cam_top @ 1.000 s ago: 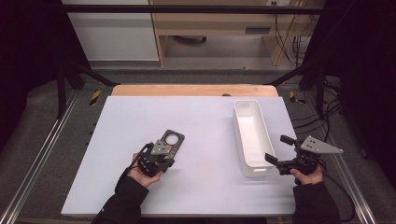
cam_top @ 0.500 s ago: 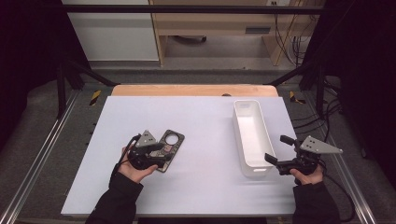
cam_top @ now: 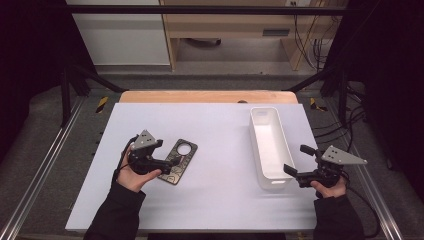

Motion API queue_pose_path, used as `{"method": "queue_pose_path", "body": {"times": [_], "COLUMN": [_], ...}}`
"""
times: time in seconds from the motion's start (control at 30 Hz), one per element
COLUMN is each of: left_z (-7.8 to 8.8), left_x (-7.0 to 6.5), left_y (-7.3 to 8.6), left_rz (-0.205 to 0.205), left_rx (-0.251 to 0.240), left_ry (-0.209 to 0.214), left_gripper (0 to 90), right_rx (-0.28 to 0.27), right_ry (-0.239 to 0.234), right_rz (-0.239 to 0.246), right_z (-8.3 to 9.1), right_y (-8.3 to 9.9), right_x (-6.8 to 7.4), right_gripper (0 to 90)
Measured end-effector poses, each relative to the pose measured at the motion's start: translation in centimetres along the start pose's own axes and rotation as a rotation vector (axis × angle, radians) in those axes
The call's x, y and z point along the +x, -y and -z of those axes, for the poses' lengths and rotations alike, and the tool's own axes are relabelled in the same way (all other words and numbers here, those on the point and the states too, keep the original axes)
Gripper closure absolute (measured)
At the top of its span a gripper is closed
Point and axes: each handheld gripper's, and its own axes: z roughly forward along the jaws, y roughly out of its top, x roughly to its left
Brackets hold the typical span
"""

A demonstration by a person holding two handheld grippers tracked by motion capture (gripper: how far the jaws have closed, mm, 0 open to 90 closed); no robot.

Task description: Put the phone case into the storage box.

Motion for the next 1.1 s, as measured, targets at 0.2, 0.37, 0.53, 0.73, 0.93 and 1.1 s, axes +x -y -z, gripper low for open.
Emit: {"method": "queue_pose_path", "body": {"times": [0.2,0.37,0.53,0.73,0.93,1.1], "left_z": [-0.3,-0.9,-1.6,-2.5,-3.3,-4.2], "left_x": [0.3,0.7,1.3,1.7,2.0,2.1], "left_y": [-0.4,-0.7,-0.5,-0.3,-0.2,-0.1], "left_rz": [0.001,0.010,0.020,0.014,0.027,0.037], "left_rx": [-0.002,0.023,0.056,0.096,0.133,0.170], "left_ry": [-0.007,-0.017,-0.044,-0.086,-0.078,-0.077], "left_gripper": [2.8,1.4,0.6,0.4,0.1,0.0], "right_rx": [-0.001,0.000,-0.001,0.002,0.002,0.002], "right_ry": [0.000,0.000,-0.002,-0.002,-0.002,-0.003], "right_rz": [0.001,0.003,0.006,0.005,0.004,0.005], "right_z": [0.0,0.0,0.0,0.0,0.0,-0.1], "right_y": [0.0,-0.1,-0.1,-0.1,-0.1,0.0], "right_x": [0.0,0.0,0.0,0.0,0.0,0.0], "right_gripper": [0.5,0.5,0.5,0.5,0.5,0.5]}}
